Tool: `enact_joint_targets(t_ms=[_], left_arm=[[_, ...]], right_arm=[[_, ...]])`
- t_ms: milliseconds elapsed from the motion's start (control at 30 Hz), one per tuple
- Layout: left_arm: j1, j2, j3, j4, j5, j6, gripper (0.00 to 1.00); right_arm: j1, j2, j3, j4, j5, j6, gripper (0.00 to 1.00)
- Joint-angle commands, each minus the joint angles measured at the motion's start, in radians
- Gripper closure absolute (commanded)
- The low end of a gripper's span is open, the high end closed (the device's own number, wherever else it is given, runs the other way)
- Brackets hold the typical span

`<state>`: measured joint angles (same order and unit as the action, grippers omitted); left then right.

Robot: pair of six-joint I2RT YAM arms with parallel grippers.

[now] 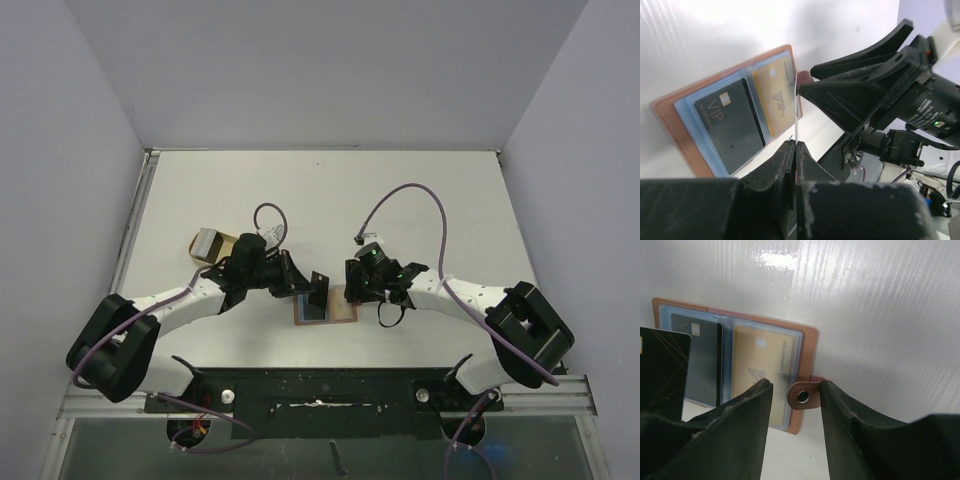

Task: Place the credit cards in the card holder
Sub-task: Insert the credit card into the card holder.

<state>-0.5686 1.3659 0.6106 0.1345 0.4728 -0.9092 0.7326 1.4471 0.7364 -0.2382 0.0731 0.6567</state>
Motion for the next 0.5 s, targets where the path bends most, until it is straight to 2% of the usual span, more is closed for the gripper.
enact_joint_targets(t_ms=[0,467], left_arm=[[-0.037,0.038,-0.01,0.116,-0.024,-0.04,1.0],[-0.086,0.091,-0.013,0.05,-0.103,-0.028,1.0]], right_arm=[[0.001,-0.005,0.003,0.003,0.044,-0.009,0.58],[0.018,-0.025,-0.034,0.003,0.079,0.012,0.72]])
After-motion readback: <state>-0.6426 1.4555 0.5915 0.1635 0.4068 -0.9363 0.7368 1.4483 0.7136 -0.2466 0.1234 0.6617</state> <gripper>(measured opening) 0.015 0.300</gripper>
